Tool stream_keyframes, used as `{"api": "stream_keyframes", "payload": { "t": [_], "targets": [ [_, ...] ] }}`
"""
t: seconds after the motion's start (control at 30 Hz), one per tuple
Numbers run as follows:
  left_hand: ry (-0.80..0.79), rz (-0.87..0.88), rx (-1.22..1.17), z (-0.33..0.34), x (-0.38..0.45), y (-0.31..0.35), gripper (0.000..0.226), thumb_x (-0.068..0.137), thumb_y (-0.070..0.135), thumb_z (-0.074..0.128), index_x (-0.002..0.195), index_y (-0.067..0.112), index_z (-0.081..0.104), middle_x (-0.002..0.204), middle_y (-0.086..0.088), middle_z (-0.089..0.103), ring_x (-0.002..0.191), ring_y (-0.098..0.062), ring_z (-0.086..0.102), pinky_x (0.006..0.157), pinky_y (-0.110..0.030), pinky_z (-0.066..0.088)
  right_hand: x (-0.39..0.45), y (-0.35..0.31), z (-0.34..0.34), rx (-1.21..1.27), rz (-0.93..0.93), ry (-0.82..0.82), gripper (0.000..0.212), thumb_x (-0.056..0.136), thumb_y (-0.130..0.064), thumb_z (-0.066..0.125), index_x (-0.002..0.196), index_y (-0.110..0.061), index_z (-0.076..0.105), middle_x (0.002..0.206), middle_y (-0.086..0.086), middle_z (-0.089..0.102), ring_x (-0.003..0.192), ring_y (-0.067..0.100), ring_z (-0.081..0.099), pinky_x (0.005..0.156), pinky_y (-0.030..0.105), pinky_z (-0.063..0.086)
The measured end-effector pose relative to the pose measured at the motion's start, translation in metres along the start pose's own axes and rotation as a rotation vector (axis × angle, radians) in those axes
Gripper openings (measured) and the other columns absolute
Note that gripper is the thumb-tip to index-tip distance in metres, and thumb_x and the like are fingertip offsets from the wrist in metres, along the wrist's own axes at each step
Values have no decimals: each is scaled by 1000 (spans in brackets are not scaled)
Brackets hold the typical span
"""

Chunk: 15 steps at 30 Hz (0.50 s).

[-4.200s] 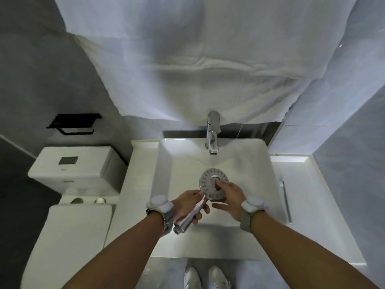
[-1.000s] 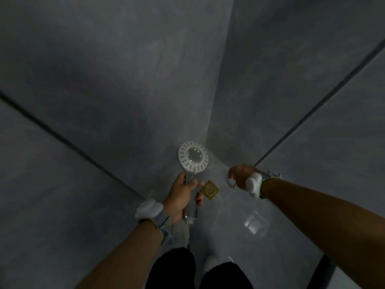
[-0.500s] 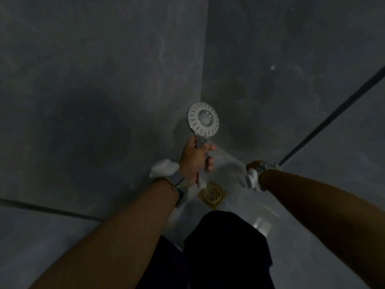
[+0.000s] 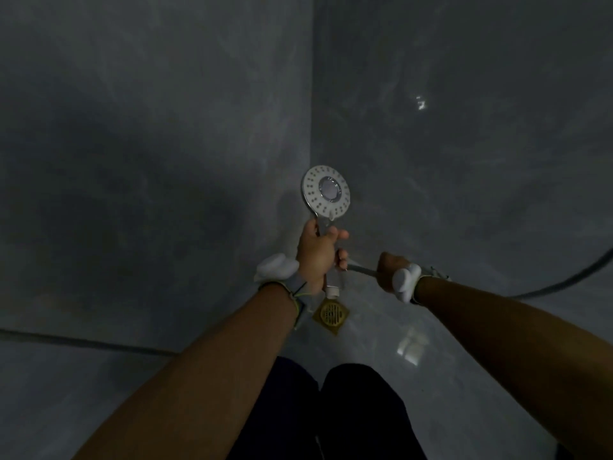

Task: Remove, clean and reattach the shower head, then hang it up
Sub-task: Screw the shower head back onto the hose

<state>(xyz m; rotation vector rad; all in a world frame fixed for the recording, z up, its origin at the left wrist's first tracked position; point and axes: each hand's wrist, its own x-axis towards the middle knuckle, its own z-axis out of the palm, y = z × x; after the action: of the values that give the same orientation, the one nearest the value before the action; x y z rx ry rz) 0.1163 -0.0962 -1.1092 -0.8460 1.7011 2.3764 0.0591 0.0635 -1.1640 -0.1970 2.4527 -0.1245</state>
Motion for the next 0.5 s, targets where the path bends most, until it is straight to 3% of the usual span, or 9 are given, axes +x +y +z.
{"api": "stream_keyframes", "payload": {
  "t": [0.1, 0.17, 0.27, 0.37, 0.43, 0.5],
  "targets": [
    [22, -11, -41, 7, -29, 33, 15, 105, 10, 42, 120, 9, 44, 102, -12, 61, 45, -14, 47, 38, -22, 42, -42, -11, -31, 357, 54, -87, 19, 93, -15, 57, 75, -10, 53, 75, 12, 68, 62, 25, 69, 50, 31, 51],
    [40, -24, -71, 17, -64, 67, 20, 105, 9, 41, 124, 8, 43, 103, -12, 61, 45, -14, 46, 39, -22, 42, -81, -15, -53, 661, 111, -149, 17, 95, -15, 55, 80, -9, 52, 67, 14, 62, 46, 26, 61, 44, 29, 48],
    [77, -58, -119, 32, -120, 125, 21, 105, 10, 41, 126, 9, 43, 103, -12, 63, 43, -12, 46, 39, -22, 42, -153, -23, -94, 902, 84, -81, 9, 96, -16, 49, 89, -17, 54, 64, 11, 51, 41, 21, 47, 41, 21, 38],
    [118, -40, -130, 43, -161, 160, 16, 106, 12, 38, 121, 8, 44, 104, -13, 63, 42, -11, 47, 39, -22, 43, -206, -34, -121, 1120, 30, -38, 6, 93, -25, 62, 90, -22, 66, 55, 4, 43, 38, 13, 38, 41, 19, 38],
    [136, -39, -174, 50, -198, 193, 14, 107, 14, 38, 118, 8, 44, 100, -10, 64, 43, -11, 47, 40, -23, 43, -251, -38, -149, 1203, 8, -38, 14, 91, -31, 65, 91, -18, 69, 54, 4, 45, 40, 16, 40, 46, 23, 41],
    [163, -20, -220, 52, -216, 210, 12, 107, 17, 38, 115, 12, 44, 95, -8, 64, 44, -11, 47, 40, -23, 43, -275, -41, -160, 1265, -22, -6, 19, 95, -25, 61, 95, -7, 67, 55, 9, 50, 38, 19, 45, 45, 24, 41]
  ]
}}
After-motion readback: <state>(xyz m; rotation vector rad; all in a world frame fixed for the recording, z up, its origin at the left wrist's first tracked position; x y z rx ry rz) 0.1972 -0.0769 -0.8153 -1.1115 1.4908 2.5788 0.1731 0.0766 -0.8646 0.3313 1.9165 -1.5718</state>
